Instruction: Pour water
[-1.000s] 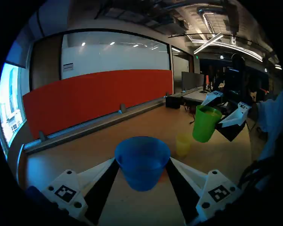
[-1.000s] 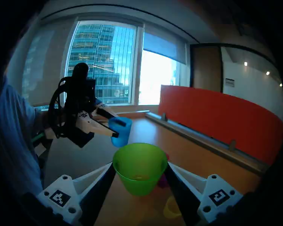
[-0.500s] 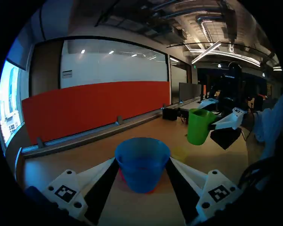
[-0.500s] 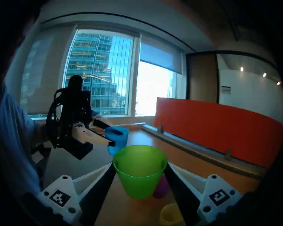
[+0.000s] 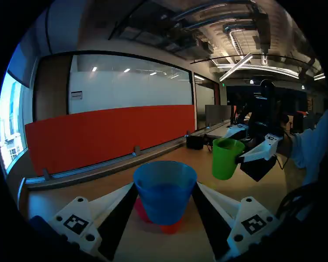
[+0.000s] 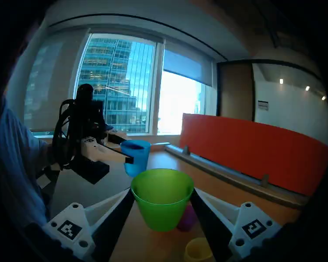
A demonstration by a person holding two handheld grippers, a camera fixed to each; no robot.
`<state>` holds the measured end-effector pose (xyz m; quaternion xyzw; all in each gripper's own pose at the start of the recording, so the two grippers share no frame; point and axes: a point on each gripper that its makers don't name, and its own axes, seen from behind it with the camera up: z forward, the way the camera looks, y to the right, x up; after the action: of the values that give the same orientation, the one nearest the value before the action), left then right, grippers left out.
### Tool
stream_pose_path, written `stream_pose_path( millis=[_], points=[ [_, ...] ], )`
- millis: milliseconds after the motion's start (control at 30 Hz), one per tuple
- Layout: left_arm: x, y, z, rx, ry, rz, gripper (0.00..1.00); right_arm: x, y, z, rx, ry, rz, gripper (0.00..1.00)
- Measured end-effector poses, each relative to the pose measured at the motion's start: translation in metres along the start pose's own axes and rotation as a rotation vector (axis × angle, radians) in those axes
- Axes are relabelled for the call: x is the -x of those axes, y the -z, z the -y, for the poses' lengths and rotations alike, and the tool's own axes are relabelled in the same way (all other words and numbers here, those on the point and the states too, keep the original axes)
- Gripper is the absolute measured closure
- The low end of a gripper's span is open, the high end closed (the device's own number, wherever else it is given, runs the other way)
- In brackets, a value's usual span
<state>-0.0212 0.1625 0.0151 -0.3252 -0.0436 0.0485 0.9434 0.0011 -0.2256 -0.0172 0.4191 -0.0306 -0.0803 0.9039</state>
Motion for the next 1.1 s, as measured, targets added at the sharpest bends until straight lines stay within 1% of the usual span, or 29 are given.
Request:
stream_pose_path(
  millis=[267, 567, 767, 1100],
  points=[
    [-0.013, 0.002, 0.000, -0.004, -0.033, -0.020, 0.15, -0.003, -0.002, -0.002, 0.003, -0.009, -0.012, 0.08],
    [-0.037, 0.004, -0.001, -0.027, -0.102, -0.066, 0.15, -0.002, -0.006, -0.001, -0.005, -0.014, -0.011, 0.08],
    [-0.049, 0.003, -0.004, -0.036, -0.174, -0.082, 0.15, -0.001, -0.009, 0.000, -0.016, -0.025, -0.014, 0.08],
    [-0.073, 0.001, -0.003, -0.087, -0.280, -0.110, 0.15, -0.001, -0.015, 0.002, -0.029, -0.027, -0.021, 0.09]
  ],
)
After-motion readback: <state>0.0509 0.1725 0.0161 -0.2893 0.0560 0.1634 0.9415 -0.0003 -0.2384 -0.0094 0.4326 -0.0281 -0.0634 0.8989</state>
